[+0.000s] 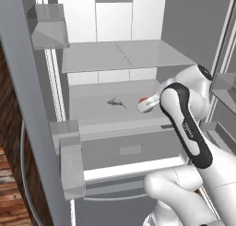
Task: Place the condiment bottle and ketchup from the counter to the top shelf of the fridge. If the existing items in the fridge are on the top shelf, move them to other shelves.
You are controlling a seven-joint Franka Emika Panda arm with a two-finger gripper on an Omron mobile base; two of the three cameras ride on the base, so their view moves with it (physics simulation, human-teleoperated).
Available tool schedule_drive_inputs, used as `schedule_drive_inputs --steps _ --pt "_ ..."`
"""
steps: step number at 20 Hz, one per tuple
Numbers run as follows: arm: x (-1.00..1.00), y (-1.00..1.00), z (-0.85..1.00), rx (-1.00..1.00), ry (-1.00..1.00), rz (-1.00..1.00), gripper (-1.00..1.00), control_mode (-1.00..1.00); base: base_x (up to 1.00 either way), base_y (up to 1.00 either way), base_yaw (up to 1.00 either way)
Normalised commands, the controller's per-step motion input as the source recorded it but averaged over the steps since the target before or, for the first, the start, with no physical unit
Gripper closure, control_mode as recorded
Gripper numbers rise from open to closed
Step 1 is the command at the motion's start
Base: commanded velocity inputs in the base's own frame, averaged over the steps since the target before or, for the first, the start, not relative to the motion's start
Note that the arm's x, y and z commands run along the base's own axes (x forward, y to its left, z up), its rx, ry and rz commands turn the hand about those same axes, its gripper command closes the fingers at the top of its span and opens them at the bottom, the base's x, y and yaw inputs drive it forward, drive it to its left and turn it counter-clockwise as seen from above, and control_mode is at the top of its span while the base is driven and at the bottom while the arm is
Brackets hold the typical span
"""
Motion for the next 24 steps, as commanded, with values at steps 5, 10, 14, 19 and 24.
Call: schedule_drive_inputs --steps 5,10,14,19,24 --pt "0.66 0.0 -0.46 -0.08 0.12 -0.22 1.0 -1.0 0.0 0.0 0.0" --pt "0.77 0.0 -0.38 -0.04 0.05 -0.23 1.0 -1.0 0.0 0.0 0.0" --pt "0.76 0.0 -0.41 -0.06 0.0 -0.19 1.0 -1.0 0.0 0.0 0.0" --pt "0.69 0.0 -0.33 -0.04 0.0 -0.13 1.0 -1.0 0.0 0.0 0.0" --pt "0.5 0.02 -0.25 -0.01 0.0 -0.05 1.0 -1.0 0.0 0.0 0.0"
